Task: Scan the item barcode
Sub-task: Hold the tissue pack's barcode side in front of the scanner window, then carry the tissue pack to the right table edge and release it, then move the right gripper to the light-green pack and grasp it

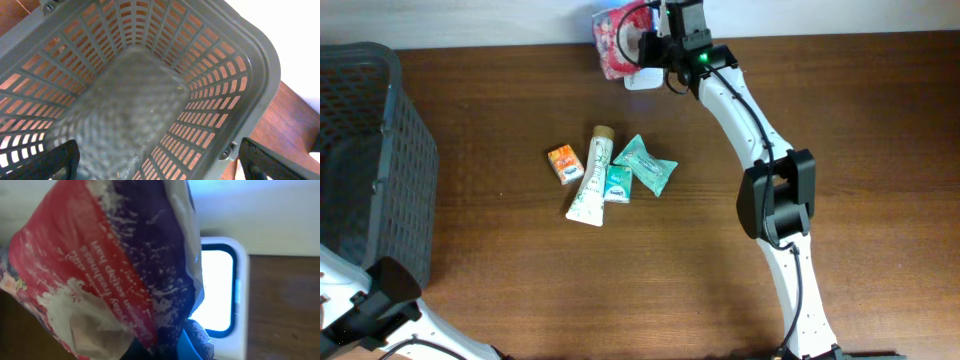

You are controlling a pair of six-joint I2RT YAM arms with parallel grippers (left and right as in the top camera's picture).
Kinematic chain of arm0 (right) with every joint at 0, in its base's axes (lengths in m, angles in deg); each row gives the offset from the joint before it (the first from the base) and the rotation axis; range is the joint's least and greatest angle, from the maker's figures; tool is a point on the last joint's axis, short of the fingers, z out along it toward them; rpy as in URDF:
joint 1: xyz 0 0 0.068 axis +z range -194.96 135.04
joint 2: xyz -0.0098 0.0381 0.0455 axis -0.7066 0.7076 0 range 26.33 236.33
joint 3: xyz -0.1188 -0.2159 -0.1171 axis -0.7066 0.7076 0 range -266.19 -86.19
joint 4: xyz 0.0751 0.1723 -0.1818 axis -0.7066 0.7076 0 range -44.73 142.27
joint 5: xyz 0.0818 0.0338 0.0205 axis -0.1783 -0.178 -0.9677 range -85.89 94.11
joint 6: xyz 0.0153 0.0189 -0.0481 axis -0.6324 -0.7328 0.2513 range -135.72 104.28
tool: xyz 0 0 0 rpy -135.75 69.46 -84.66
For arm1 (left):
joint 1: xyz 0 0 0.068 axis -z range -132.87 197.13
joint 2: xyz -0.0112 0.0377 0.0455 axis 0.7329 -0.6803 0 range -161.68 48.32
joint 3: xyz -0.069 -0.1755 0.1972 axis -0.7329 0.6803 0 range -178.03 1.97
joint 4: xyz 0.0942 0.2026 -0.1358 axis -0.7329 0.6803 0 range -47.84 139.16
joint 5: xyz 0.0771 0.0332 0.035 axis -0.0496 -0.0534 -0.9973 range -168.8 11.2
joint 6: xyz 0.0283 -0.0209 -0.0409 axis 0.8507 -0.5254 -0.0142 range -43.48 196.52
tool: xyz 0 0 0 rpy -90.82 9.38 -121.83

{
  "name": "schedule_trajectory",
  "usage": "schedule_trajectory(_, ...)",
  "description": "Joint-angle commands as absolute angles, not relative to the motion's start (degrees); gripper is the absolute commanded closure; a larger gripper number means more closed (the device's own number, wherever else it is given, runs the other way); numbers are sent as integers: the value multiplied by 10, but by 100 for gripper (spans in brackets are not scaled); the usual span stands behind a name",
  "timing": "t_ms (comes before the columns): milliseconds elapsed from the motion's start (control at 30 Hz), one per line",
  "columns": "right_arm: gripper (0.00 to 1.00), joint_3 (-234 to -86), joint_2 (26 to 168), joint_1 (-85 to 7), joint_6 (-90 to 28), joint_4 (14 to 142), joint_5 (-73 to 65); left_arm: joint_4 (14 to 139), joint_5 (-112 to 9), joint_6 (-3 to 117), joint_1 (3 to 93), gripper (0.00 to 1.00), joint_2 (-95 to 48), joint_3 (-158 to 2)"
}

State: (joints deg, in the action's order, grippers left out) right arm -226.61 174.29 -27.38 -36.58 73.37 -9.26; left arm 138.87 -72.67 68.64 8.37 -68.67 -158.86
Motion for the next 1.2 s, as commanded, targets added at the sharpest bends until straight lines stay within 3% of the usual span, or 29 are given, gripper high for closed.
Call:
schedule_trajectory(0,96,-2271,1717,-302,-373,729,-155,1389,-727,693,82,1,-678,-1593)
schedule_trajectory(133,96,-2273,1641,-363,-375,773,-193,1389,-727,693,82,1,-678,-1593)
schedule_trajectory(300,96,-2273,1569,-535,-375,988,-192,1389,-727,693,82,1,-678,-1593)
schedule_trajectory(433,96,-2247,1580,-666,-353,1141,-71,1389,-727,693,82,1,-678,-1593)
schedule_trajectory(533,96,-2178,1580,-723,-353,1141,3,1389,-727,693,82,1,-678,-1593)
schedule_trajectory(567,80,-2140,1580,-744,-353,1125,3,1389,-727,693,82,1,-678,-1593)
schedule_trajectory(600,70,-2114,1580,-759,-352,1113,4,1389,-727,693,82,1,-678,-1593)
schedule_trajectory(633,67,-2098,1580,-770,-345,1104,3,1389,-727,693,82,1,-678,-1593)
schedule_trajectory(667,55,-2094,1580,-782,-330,1105,3,1389,-727,693,82,1,-678,-1593)
schedule_trajectory(700,30,-2096,1578,-793,-318,1109,3,1389,-726,693,82,1,-678,-1593)
schedule_trajectory(733,11,-2109,1576,-804,-318,1124,2,1389,-727,693,82,1,-678,-1593)
schedule_trajectory(767,6,-2135,1575,-816,-318,1155,-15,1389,-727,693,82,1,-678,-1593)
schedule_trajectory(867,4,-2214,1575,-824,-261,1234,-164,1389,-727,693,82,1,-678,-1593)
schedule_trajectory(933,4,-2234,1575,-799,-164,1273,-366,1389,-727,693,82,1,-678,-1593)
schedule_trajectory(967,5,-2231,1575,-775,-130,1288,-400,1389,-727,693,82,1,-678,-1593)
schedule_trajectory(1100,26,-2202,1579,-635,-42,1303,-388,1389,-727,694,82,1,-678,-1593)
schedule_trajectory(1167,26,-2166,1580,-531,-24,1266,-304,1389,-727,694,82,1,-678,-1593)
